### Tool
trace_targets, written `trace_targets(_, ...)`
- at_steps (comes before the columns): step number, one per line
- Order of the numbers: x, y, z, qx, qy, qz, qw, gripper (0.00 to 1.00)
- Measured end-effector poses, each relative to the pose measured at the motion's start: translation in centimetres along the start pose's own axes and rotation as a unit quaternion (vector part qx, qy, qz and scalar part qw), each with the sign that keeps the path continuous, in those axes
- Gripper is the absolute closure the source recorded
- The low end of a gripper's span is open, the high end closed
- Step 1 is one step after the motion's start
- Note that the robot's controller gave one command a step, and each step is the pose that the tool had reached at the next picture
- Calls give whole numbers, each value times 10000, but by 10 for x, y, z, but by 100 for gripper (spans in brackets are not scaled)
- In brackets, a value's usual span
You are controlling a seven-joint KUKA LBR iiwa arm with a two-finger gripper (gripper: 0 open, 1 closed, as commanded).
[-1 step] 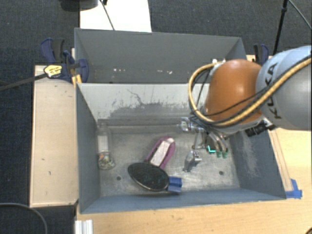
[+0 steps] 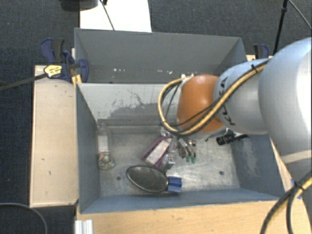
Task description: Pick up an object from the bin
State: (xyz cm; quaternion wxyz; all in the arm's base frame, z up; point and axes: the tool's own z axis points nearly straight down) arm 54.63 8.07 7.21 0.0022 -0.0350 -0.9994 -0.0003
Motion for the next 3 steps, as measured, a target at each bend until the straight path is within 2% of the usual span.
trace_targets(1,-16,33,0,-1,-46,-1234,9923,0)
trace_targets(2,-16,33,0,-2,-23,-1212,9926,100)
trace_targets(3,-25,34,-147,-1,-67,-1360,9907,100)
